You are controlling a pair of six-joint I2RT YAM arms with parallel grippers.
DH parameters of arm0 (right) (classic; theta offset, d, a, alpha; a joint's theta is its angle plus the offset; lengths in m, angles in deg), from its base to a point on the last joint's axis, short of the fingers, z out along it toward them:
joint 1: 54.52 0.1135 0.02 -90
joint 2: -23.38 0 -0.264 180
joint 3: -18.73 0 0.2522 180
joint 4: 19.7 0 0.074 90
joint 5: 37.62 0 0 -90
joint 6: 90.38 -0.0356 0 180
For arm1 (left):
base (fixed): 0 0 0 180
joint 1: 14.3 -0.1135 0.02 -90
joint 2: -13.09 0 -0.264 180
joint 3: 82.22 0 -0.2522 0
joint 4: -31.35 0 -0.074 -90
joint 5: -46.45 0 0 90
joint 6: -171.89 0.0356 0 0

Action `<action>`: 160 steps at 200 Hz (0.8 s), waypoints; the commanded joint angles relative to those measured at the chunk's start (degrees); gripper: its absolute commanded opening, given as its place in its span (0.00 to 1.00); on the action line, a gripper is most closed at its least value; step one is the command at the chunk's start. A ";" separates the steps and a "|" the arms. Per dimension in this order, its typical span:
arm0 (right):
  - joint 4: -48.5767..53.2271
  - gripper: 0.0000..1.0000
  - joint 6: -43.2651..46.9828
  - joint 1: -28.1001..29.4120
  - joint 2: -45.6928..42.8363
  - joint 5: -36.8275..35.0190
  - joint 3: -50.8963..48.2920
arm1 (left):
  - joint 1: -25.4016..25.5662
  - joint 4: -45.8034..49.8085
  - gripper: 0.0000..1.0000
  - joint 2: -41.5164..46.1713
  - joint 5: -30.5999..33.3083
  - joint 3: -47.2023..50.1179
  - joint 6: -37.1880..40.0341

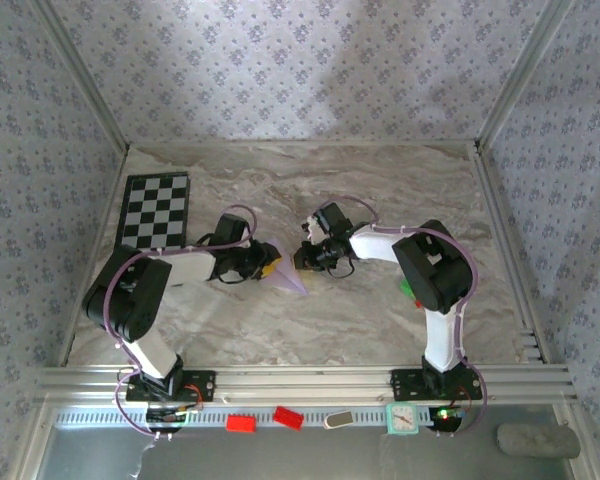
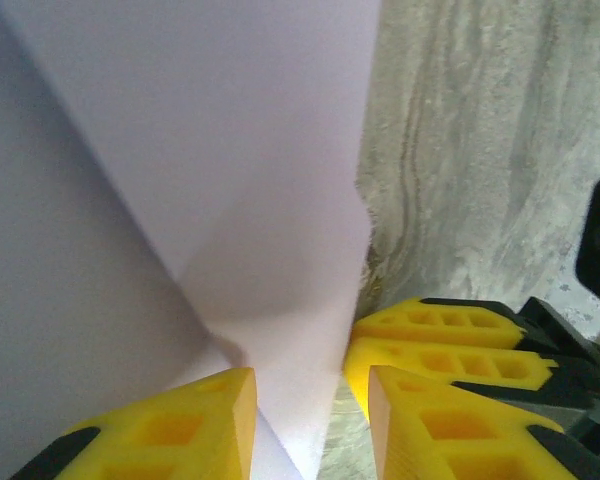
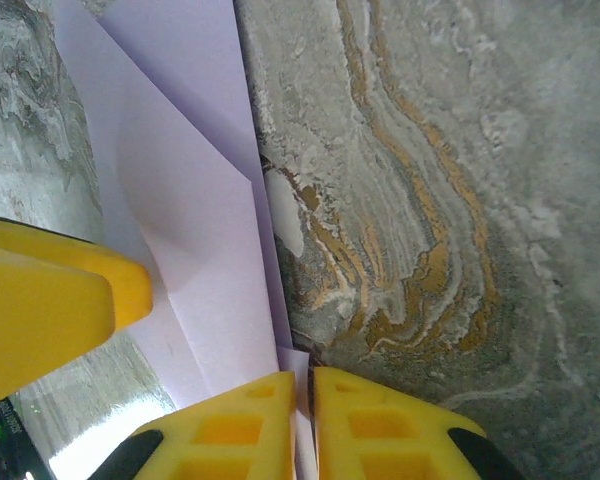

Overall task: Fold a paper plane with a square sheet of paper (pick it up from the middle)
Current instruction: Turn over the paper at the center of the table.

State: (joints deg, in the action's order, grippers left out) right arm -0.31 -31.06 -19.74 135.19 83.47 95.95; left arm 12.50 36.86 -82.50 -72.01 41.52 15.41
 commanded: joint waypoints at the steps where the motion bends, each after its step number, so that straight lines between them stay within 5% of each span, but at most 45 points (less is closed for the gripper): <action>1: 0.72 0.14 -0.26 0.22 1.48 2.62 0.49 | 0.59 -2.28 0.33 -1.25 -2.31 -2.30 3.17; 100: 1.18 0.14 -0.61 -0.33 1.90 2.57 0.92 | 1.58 6.03 0.39 3.61 7.05 0.83 3.30; 160: 1.63 0.14 -0.35 -0.20 2.10 2.57 1.40 | 1.66 0.94 0.38 -0.79 2.80 -0.36 2.00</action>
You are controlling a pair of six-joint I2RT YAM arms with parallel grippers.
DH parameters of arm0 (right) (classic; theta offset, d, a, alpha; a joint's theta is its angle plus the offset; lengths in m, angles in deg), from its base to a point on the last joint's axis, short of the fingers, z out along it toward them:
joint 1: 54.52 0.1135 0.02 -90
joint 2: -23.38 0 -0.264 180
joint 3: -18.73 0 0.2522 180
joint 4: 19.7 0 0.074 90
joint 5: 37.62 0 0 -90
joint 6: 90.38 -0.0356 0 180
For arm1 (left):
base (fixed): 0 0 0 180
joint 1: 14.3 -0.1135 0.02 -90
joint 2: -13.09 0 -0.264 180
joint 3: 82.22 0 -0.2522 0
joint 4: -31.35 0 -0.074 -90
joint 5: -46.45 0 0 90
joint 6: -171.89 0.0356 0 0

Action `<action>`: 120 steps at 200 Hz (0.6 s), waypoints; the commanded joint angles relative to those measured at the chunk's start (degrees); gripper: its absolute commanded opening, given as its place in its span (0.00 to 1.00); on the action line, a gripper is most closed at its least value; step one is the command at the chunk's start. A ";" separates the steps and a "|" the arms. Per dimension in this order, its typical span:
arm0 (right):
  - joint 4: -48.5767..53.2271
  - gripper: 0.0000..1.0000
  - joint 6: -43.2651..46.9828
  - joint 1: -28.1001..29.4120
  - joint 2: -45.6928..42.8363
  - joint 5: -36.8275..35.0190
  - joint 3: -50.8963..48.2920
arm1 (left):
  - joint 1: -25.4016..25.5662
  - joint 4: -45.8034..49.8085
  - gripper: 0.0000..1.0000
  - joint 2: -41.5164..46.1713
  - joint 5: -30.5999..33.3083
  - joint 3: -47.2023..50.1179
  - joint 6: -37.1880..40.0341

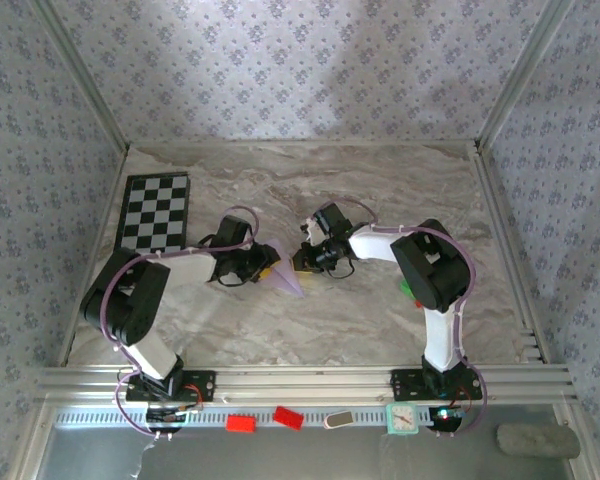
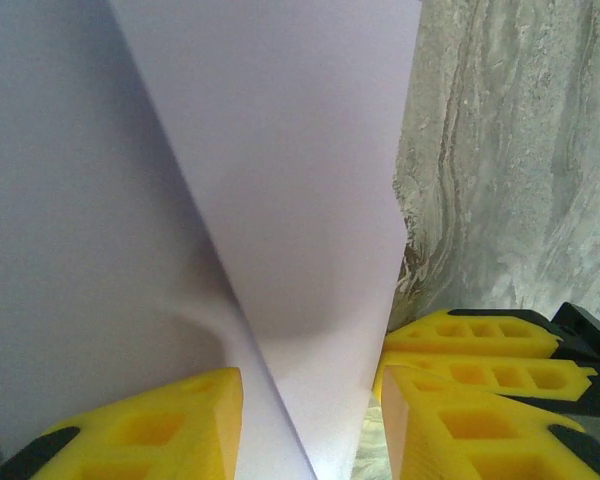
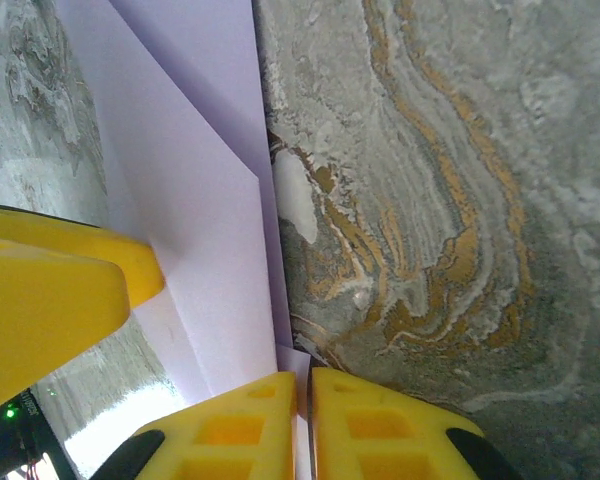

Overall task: Fold a paper plane with a square sheet of paper (pick it up from the middle)
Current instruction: Turn over the paper at the center of the table.

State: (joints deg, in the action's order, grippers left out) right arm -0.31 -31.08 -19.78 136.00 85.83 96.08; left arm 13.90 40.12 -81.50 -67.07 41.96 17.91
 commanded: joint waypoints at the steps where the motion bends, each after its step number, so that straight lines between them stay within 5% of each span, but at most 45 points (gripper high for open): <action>1: 1.60 0.14 -0.33 -0.18 1.29 0.21 1.27 | 0.22 -2.40 0.38 -1.82 -2.23 -0.90 -0.47; 120: 1.66 0.13 -0.28 -0.20 1.30 0.73 1.27 | 0.94 -9.44 0.24 -4.71 -6.90 -1.91 2.02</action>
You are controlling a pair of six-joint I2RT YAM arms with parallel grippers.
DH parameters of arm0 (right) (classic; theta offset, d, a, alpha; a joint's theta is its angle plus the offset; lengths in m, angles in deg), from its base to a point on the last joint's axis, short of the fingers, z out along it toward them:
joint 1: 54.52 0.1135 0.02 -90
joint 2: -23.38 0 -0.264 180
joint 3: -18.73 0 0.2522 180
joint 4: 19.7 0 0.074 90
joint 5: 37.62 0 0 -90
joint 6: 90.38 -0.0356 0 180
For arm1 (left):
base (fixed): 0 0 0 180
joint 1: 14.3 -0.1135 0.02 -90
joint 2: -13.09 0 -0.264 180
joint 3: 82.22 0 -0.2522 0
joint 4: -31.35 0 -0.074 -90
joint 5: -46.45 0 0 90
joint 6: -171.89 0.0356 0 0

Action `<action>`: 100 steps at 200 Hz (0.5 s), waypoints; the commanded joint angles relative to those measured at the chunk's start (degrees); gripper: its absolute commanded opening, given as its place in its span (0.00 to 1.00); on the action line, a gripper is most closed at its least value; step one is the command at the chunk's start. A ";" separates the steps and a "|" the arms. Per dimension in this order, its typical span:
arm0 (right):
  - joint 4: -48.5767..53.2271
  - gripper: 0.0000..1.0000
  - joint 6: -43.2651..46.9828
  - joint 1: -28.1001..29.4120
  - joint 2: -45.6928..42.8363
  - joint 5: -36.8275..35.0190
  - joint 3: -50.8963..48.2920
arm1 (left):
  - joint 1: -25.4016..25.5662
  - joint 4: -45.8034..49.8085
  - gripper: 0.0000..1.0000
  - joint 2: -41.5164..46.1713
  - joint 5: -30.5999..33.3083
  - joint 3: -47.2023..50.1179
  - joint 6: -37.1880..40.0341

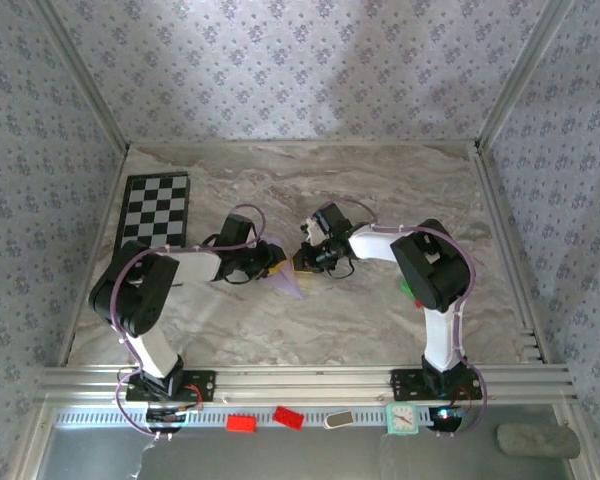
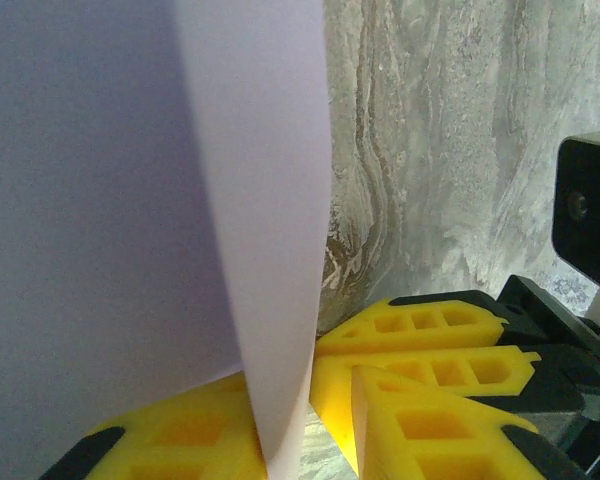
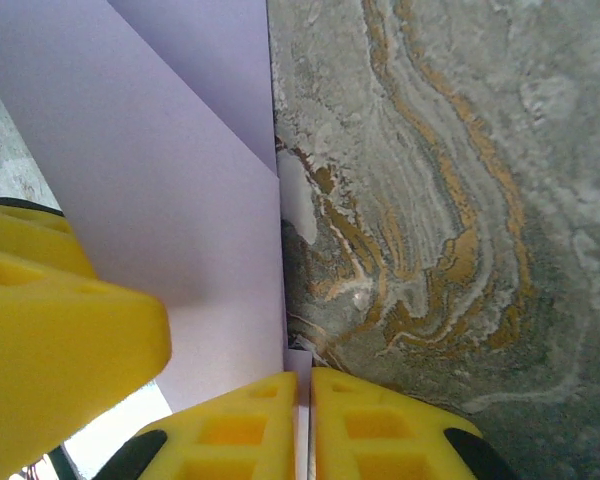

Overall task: Fold a paper plane with a square sheet of paper (pick it up from the middle)
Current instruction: Turn over the paper at the center of the table.

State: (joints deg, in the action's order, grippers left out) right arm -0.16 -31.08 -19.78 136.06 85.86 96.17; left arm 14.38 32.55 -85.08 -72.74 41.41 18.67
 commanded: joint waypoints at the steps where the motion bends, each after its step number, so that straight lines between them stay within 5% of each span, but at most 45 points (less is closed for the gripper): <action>1: 1.47 0.13 -0.31 -0.20 1.23 0.71 1.18 | 0.48 -1.91 0.24 -1.13 -1.23 -1.35 1.30; 55: 0.62 0.21 0.31 -1.36 -3.86 -2.20 -1.29 | 0.48 5.82 0.07 -0.66 4.59 -3.57 6.36; 100: 1.46 0.37 3.80 -3.94 -16.06 -12.08 -5.70 | 0.80 24.24 0.03 4.54 13.13 -9.44 15.53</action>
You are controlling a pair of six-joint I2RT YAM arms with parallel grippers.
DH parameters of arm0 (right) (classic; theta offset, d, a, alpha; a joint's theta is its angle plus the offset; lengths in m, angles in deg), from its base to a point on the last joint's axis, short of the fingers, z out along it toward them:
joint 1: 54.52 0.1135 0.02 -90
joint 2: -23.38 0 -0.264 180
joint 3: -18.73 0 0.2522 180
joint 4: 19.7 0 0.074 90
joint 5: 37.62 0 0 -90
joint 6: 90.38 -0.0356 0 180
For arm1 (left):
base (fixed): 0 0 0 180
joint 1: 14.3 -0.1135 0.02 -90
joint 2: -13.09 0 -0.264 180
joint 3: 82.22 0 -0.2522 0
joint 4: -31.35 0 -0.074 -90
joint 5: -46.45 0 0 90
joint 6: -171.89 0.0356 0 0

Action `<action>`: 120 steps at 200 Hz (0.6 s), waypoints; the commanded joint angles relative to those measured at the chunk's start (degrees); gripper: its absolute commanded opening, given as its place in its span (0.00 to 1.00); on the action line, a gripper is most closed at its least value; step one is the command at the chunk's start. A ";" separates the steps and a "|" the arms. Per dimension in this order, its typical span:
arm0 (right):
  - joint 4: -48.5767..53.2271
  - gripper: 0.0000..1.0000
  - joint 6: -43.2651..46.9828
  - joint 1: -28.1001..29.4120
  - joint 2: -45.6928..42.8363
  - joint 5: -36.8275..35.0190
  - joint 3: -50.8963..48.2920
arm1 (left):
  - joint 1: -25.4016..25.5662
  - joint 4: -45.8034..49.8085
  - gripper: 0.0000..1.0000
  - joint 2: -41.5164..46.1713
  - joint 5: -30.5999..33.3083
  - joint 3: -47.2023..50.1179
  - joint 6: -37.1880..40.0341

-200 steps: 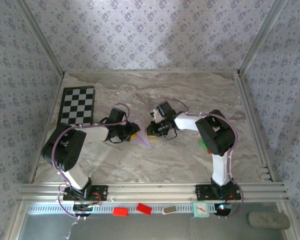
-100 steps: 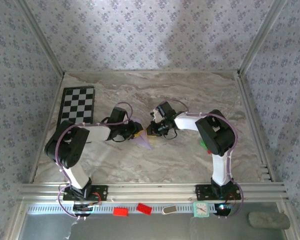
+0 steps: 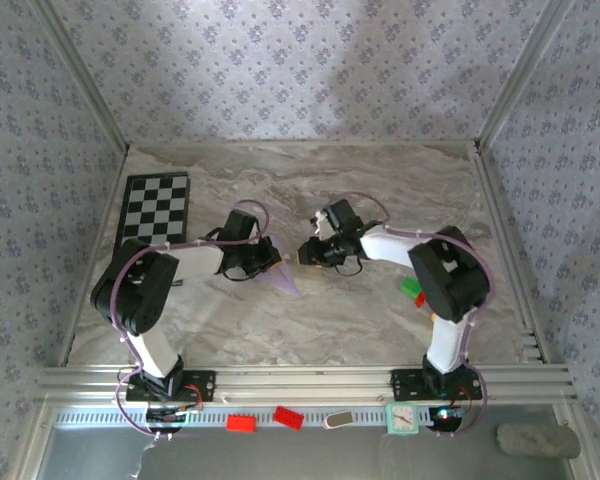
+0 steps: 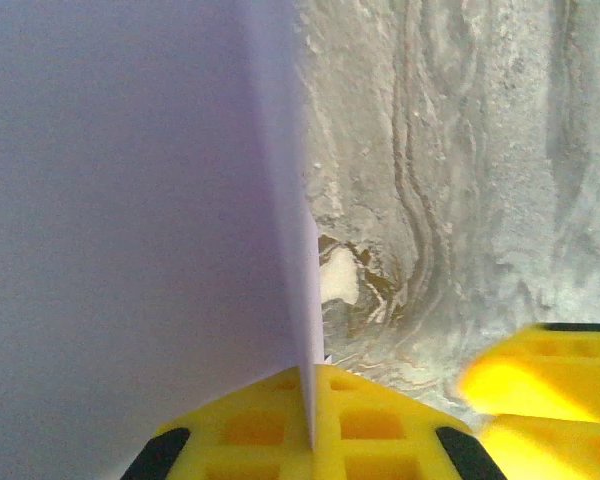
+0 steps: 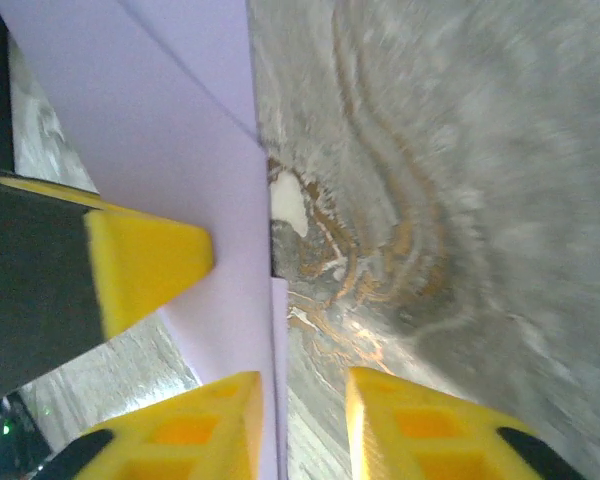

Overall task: Fold a paper plane with a square sheet of paper (pick it up from the middle)
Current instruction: Turn over the paper at the center of the table.

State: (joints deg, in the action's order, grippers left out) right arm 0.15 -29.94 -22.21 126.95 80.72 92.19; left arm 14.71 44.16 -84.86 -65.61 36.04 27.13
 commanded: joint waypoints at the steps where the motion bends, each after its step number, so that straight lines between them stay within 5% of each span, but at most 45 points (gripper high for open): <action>1: 1.14 0.37 2.75 -1.53 -7.23 -7.23 -1.84 | 0.49 13.12 0.03 4.42 6.26 -4.27 7.27; 67: 2.87 0.48 5.04 -7.28 -21.25 -18.14 -6.44 | 5.41 49.72 0.02 4.43 32.96 -22.96 18.03; 120: 1.76 0.54 3.65 -11.76 -27.93 -20.42 -10.41 | 9.48 65.48 0.02 -5.17 54.62 -35.06 16.65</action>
State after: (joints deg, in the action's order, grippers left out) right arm 1.50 -26.05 -33.01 101.29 62.95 83.34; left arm 22.89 96.72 -84.67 -25.20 5.07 43.43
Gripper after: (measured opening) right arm 0.539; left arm 0.048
